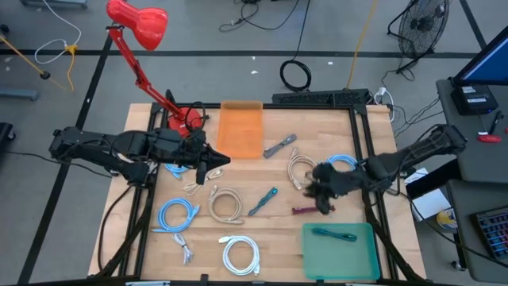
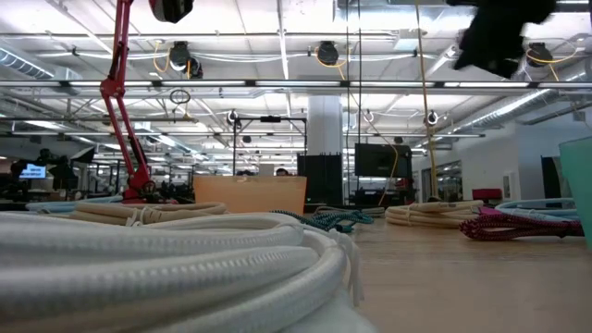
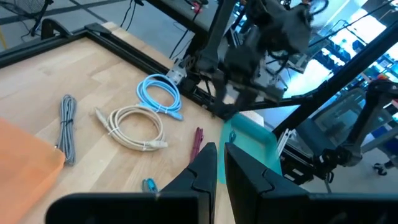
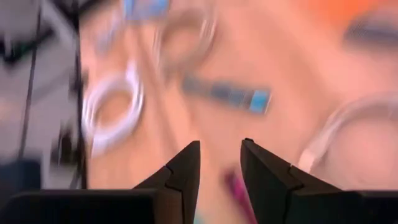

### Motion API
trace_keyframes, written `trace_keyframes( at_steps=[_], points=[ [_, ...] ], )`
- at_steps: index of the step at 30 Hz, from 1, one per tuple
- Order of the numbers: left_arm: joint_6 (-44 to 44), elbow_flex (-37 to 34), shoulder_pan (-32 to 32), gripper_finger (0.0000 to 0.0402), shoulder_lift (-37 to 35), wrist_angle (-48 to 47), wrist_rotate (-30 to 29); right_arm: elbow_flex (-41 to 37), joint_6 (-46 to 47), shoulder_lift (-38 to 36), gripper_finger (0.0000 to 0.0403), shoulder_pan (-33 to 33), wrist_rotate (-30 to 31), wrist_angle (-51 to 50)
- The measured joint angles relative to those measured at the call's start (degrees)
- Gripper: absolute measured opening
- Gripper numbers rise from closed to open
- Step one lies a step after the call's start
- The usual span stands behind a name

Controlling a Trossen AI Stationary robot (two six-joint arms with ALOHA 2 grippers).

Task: Pick & Place USB Port
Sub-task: Put the white black charger cable into the green bin

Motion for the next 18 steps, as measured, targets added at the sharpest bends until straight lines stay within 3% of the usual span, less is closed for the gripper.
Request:
trace_keyframes(
  at_steps=[4,10,13,18],
  points=[
    [-0.1,0.0,0.0,0.0033,0.0,0.0,0.0,0.0,-4.7,-0.5,0.0105,-5.1,5.9,7.9],
    [-0.2,0.0,0.0,0.0033,0.0,1.5,0.0,0.0,-8.2,0.5,0.0101,-15.5,5.5,9.2],
    [-0.1,0.0,0.0,0.0033,0.0,2.1,-0.3,0.0,-11.4,2.0,0.0100,-22.5,1.4,9.3],
    [0.0,0.0,0.0,0.0033,0.0,2.3,-0.4,0.0,-16.5,6.8,0.0100,-34.6,-11.0,10.4]
  ],
)
